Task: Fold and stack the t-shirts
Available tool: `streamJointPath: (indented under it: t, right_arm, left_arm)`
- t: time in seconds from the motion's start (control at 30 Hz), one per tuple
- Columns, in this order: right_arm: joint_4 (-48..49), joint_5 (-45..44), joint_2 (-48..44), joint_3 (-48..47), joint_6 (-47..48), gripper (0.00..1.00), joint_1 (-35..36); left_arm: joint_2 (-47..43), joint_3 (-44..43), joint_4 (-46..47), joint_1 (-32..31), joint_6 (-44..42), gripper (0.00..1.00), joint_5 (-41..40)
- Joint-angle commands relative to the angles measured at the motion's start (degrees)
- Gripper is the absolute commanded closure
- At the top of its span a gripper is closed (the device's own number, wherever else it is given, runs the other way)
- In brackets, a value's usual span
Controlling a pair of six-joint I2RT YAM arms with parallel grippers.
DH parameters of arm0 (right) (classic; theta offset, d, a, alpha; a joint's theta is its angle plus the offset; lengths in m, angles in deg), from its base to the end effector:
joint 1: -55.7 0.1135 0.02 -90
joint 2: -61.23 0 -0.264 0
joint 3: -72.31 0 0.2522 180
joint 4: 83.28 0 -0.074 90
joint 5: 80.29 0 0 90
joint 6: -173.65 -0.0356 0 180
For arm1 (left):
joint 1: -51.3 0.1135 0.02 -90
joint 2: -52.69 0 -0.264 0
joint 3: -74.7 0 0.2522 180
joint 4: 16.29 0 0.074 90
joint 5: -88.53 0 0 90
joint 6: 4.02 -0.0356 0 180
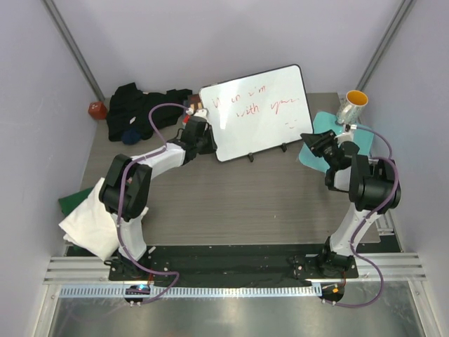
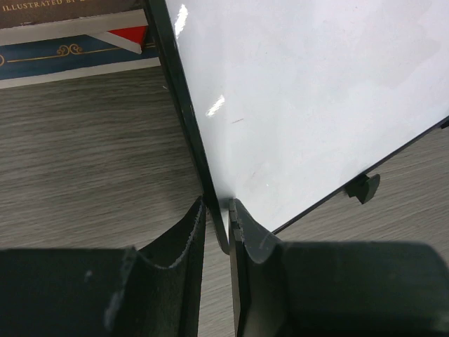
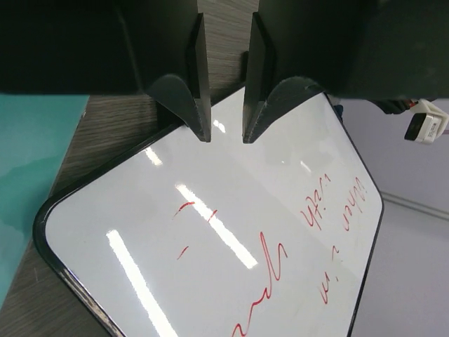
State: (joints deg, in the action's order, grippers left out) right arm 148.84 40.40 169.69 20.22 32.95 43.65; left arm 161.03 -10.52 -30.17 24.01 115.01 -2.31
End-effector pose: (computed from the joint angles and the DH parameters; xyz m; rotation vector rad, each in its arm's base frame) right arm 0.3437 -0.0548 0.1462 0.5060 1.6466 0.9451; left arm 0.3758 -0.1933 0.1991 -0.0427 2.2672 -0.5189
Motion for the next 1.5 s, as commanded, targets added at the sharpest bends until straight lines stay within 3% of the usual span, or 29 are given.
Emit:
streamJointPath:
  t: [0.0, 0.2, 0.3, 0.37, 0.53, 0.87, 1.2, 1.47]
  right_arm:
    - [4.6, -1.4, -6.1, 4.2, 2.0, 0.70, 0.2]
    - [-5.8, -3.5, -11.8, 2.2, 7.9, 0.64, 0.1]
    - [-13.1, -5.0, -11.9, -2.8, 11.8, 0.55, 0.1]
    - [-18.4, -4.5, -9.4, -8.9, 14.2, 0.48, 0.1]
    - [-20.9, -5.5, -4.2, -17.6, 15.5, 0.41, 0.2]
    - [-32.6, -8.8, 7.7, -32.3, 23.7, 0.39, -0.3]
    - [-30.3, -4.3, 14.1, -36.5, 21.9, 0.39, -1.6]
    - [-24.5, 6.8, 17.9, -39.2, 15.2, 0.40, -1.7]
  left_arm:
    - [0.1, -2.2, 0.2, 0.4, -2.3, 0.81, 0.7]
    - [1.1, -2.5, 0.2, 0.7, -3.2, 0.84, 0.7]
    - [1.7, -2.8, 0.2, 1.3, -2.9, 0.89, 0.7]
    - [1.9, -2.8, 0.2, 1.5, -2.7, 0.90, 2.7]
    - [2.0, -2.5, 0.2, 2.0, -2.8, 0.92, 2.9]
    - [2.6, -3.2, -1.0, 3.9, -3.4, 0.96, 3.3]
    - [4.1, -3.9, -1.1, 5.5, -3.6, 0.98, 4.4]
    - [4.3, -4.3, -1.5, 6.8, -3.6, 0.98, 5.8]
